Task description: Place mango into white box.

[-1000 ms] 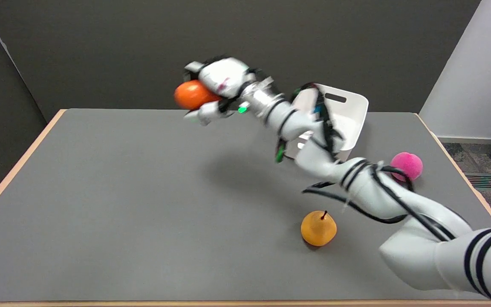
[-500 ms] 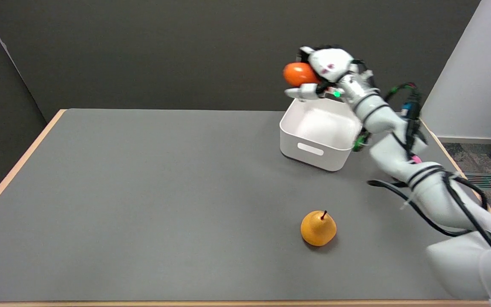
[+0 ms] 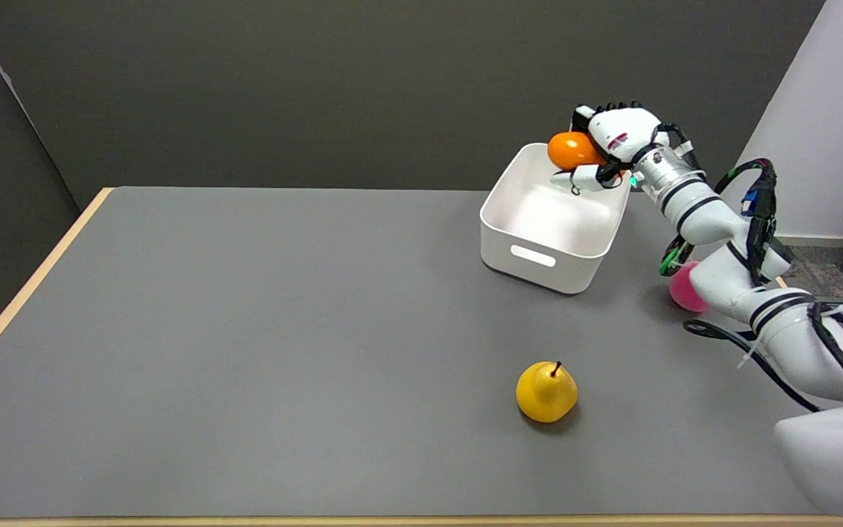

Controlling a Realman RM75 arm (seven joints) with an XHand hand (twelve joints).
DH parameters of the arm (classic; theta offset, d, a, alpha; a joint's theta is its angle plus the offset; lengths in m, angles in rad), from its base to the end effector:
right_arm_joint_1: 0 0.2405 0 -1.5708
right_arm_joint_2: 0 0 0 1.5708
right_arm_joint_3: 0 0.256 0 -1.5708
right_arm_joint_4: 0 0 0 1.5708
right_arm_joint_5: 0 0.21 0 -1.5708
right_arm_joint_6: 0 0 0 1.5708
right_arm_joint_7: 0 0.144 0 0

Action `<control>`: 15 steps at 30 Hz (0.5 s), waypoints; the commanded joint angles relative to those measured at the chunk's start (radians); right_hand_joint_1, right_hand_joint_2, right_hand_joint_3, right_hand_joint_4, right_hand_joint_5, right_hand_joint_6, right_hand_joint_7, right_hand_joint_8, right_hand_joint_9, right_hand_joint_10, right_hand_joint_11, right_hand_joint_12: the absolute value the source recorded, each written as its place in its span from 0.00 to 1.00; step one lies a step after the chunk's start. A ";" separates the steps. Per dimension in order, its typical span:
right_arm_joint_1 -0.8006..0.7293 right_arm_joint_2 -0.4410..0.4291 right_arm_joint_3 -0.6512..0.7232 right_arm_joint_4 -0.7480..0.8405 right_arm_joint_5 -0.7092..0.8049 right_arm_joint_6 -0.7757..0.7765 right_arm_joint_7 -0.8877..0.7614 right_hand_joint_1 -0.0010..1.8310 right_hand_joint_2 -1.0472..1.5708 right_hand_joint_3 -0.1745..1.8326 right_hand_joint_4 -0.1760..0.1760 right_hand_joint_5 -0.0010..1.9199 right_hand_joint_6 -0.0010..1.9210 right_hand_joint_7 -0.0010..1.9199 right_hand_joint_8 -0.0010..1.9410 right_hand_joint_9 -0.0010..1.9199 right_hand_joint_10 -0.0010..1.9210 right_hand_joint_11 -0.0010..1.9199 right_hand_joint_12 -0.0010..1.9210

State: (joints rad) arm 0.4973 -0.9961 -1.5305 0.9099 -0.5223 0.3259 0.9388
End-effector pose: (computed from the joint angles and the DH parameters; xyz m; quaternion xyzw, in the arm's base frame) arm -0.1852 -0.4404 0.4689 0.6698 0.0653 0.0136 0.7395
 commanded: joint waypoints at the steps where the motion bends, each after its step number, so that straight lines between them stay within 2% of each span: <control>1: 0.161 0.040 -0.225 -0.312 0.183 0.160 -0.044 0.64 0.83 0.24 0.00 0.34 0.77 0.37 0.78 0.41 0.71 0.35 0.86; 5: 0.149 0.026 -0.218 -0.355 0.327 0.153 -0.048 0.64 0.85 0.21 0.00 0.33 0.78 0.36 0.78 0.39 0.69 0.33 0.85; 6: 0.141 0.028 -0.221 -0.354 0.368 0.146 -0.045 0.50 0.78 0.31 0.23 0.24 0.58 0.28 0.59 0.30 0.57 0.25 0.78; 7: 0.122 0.032 -0.223 -0.343 0.439 0.130 -0.046 0.28 0.67 0.49 0.60 0.09 0.26 0.15 0.27 0.16 0.39 0.11 0.66; 8: 0.108 0.034 -0.223 -0.328 0.486 0.114 -0.050 0.18 0.62 0.56 0.75 0.02 0.12 0.07 0.13 0.08 0.31 0.06 0.59; 9: 0.095 0.035 -0.221 -0.314 0.517 0.097 -0.051 0.14 0.61 0.57 0.73 0.01 0.09 0.02 0.09 0.03 0.29 0.05 0.54; 12: 0.049 0.044 -0.189 -0.264 0.640 0.053 -0.051 0.12 0.59 0.53 0.71 0.00 0.03 0.00 0.00 0.00 0.20 0.00 0.57; 14: 0.011 0.047 -0.168 -0.230 0.773 0.047 -0.051 0.11 0.59 0.53 0.72 0.00 0.02 0.00 0.00 0.00 0.17 0.00 0.54; 15: -0.005 0.049 -0.161 -0.212 0.837 0.051 -0.051 0.11 0.59 0.54 0.72 0.00 0.01 0.00 0.00 0.00 0.15 0.00 0.49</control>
State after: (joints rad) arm 0.5871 -0.9673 -1.6789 0.6910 -0.2827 0.4213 0.9109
